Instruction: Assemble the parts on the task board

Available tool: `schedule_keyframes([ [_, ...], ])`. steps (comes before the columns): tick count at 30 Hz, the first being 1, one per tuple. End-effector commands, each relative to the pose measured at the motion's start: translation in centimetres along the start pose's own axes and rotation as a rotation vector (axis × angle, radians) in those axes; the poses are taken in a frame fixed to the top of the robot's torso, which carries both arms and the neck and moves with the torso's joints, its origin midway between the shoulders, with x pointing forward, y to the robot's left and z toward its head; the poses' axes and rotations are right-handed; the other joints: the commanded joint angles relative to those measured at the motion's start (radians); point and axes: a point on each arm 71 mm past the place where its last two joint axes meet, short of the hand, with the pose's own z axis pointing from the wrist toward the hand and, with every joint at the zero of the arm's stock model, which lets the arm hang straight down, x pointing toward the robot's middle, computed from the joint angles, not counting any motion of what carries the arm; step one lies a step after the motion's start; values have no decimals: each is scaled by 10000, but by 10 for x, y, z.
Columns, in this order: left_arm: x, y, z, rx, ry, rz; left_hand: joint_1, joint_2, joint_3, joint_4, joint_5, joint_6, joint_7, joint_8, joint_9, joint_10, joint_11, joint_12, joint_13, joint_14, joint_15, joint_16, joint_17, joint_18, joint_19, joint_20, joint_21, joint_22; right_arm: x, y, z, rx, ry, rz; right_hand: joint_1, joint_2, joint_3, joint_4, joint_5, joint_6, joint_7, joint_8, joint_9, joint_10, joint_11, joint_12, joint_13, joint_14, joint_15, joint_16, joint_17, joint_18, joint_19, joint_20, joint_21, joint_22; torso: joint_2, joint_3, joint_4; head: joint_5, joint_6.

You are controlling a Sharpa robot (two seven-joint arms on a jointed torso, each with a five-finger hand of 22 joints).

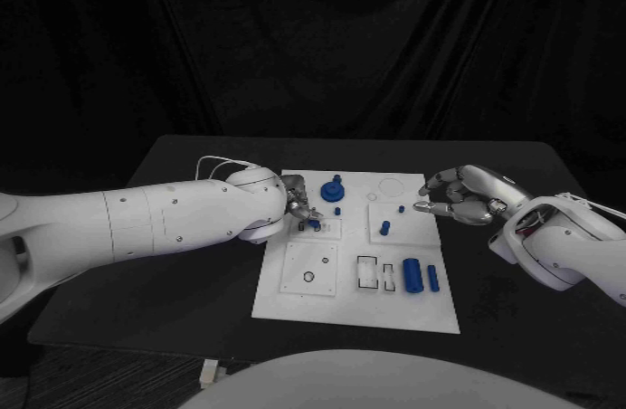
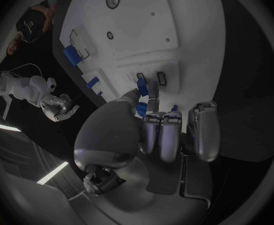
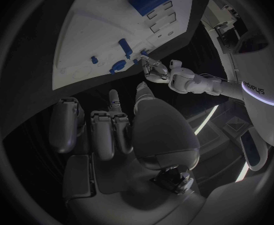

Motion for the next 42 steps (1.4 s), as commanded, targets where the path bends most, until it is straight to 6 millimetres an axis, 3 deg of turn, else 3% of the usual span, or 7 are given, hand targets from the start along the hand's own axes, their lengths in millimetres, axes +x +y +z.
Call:
schedule_keyframes([
  [1,3,-2,0,84,166,98,-77,-6,-8,67,-54,-76,26,20,-5,1031,-58,40,2632,1043,-30,27,2634,-81,235,18,-32,2015,0,-1,-1,10,-115,-15,118,2,-50,-35,57,72,-25,27,-11,1060,86,35,2633,930,60,-57,2234,201,-64,-9,-23,1737,0,0,-1,-3,-1],
  [17,5,-2,-1,64,297,179,-124,-22,-60,143,-121,-86,32,19,-2,1031,-52,40,2632,1043,-26,27,2634,-74,223,22,-69,2007,0,-1,0,38,-95,-18,118,2,-50,-35,57,72,-25,27,-11,1060,86,35,2633,930,60,-57,2234,201,-64,-9,-23,1737,1,-2,0,22,-1],
  [27,4,-3,-3,233,128,35,201,-48,-16,35,45,-85,-7,49,30,1031,-80,40,2632,1043,-41,27,2634,-70,220,16,-95,2007,0,-1,0,44,-88,-21,136,0,-62,-30,61,78,-22,24,-17,1060,90,35,2633,932,63,-50,2243,202,-66,-5,-30,1735,0,0,1,42,-1],
  [37,4,-3,-4,294,0,-71,623,-152,72,-178,580,-48,-65,142,108,1031,-131,40,2632,1043,-86,27,2634,-75,242,-24,-80,2019,0,-2,0,55,-80,-25,150,2,-64,-30,65,81,-21,22,-20,1060,92,35,2633,930,65,-57,2235,199,-61,-4,-20,1739,5,1,4,51,-1],
  [42,3,-2,-4,279,-38,-93,807,-223,129,-292,891,93,-144,352,268,1031,-196,40,2632,1043,-137,27,2634,-80,261,-65,-63,2028,0,-2,1,62,-74,-29,158,2,-65,-32,66,83,-21,22,-20,1060,93,35,2633,928,65,-61,2229,200,-62,-3,-24,1738,3,-1,3,54,-1],
])
